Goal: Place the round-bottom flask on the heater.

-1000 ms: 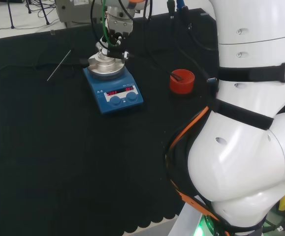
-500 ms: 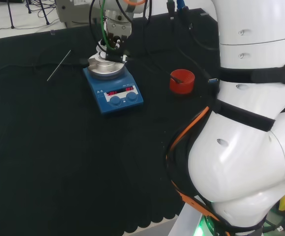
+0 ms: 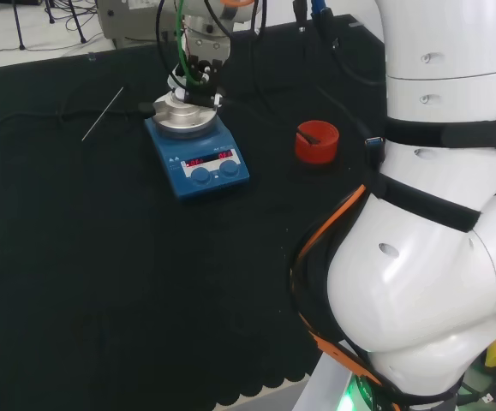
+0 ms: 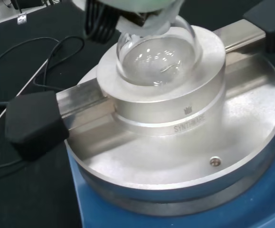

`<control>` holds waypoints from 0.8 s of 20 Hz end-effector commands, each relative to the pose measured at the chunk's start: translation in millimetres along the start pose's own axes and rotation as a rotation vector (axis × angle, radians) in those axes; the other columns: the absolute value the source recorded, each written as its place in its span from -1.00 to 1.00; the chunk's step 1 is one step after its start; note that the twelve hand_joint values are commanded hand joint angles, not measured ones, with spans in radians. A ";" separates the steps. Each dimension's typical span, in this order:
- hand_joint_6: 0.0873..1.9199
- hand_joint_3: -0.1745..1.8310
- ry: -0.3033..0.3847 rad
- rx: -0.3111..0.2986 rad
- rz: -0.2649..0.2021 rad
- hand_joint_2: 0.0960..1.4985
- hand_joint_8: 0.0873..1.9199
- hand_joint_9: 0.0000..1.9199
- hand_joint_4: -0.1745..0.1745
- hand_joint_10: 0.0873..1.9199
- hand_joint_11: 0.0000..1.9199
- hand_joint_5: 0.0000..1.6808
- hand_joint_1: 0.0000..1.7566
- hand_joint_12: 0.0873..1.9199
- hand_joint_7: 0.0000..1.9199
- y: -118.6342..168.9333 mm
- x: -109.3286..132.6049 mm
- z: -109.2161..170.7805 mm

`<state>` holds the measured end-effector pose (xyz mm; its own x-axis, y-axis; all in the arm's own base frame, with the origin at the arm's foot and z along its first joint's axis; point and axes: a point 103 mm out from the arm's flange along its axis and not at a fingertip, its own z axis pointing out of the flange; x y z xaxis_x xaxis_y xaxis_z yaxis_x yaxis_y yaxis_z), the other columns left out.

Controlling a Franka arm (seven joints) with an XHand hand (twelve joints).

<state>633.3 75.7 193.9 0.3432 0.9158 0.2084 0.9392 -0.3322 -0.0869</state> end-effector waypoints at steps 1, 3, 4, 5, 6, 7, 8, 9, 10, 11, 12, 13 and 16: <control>-0.10 -0.45 0.002 0.017 -0.017 0.11 -0.43 -0.31 1.00 -0.46 -0.73 0.28 0.20 0.35 -0.50 -14.0 3.5 -16.1; -0.07 -0.59 -0.003 0.020 -0.024 0.23 -0.41 -0.33 1.00 -0.43 -0.75 0.24 0.19 0.36 -0.53 -9.7 0.1 -23.8; -0.11 -0.58 -0.012 0.022 -0.028 0.19 -0.42 -0.34 0.78 -0.43 -0.75 0.17 0.16 0.36 -0.53 -8.3 -1.0 -26.5; -0.14 -0.49 -0.015 0.023 -0.028 0.09 -0.42 -0.35 0.56 -0.43 -0.76 0.11 0.14 0.35 -0.54 -7.0 -2.4 -28.7; -0.15 -0.37 -0.017 0.021 -0.029 -0.02 -0.42 -0.36 0.40 -0.43 -0.76 0.07 0.13 0.35 -0.55 -6.3 -3.5 -30.5; -0.16 -0.27 -0.020 0.020 -0.029 -0.11 -0.42 -0.36 0.30 -0.43 -0.77 0.03 0.11 0.36 -0.56 -6.4 -4.5 -32.2; -0.16 -0.20 -0.025 0.017 -0.028 -0.16 -0.42 -0.37 0.23 -0.42 -0.78 0.00 0.10 0.36 -0.57 -7.1 -5.2 -33.5; -0.16 -0.16 -0.030 0.015 -0.027 -0.20 -0.41 -0.38 0.17 -0.42 -0.78 -0.02 0.09 0.36 -0.58 -8.0 -5.9 -35.0; -0.17 -0.13 -0.033 0.013 -0.027 -0.22 -0.41 -0.39 0.13 -0.42 -0.79 -0.05 0.08 0.36 -0.58 -9.2 -6.6 -36.5; -0.17 -0.12 -0.034 0.013 -0.029 -0.23 -0.41 -0.39 0.10 -0.41 -0.79 -0.06 0.07 0.36 -0.59 -11.8 -6.4 -37.3; -0.17 -0.11 -0.037 0.013 -0.030 -0.24 -0.41 -0.40 0.09 -0.41 -0.79 -0.08 0.07 0.36 -0.60 -13.0 -7.1 -38.8; -0.18 -0.10 -0.040 0.012 -0.030 -0.25 -0.41 -0.40 0.07 -0.41 -0.80 -0.09 0.07 0.36 -0.60 -14.5 -7.6 -40.0; -0.18 -0.10 -0.046 0.013 -0.036 -0.25 -0.41 -0.41 0.04 -0.41 -0.80 -0.11 0.06 0.36 -0.61 -23.5 -8.9 -42.5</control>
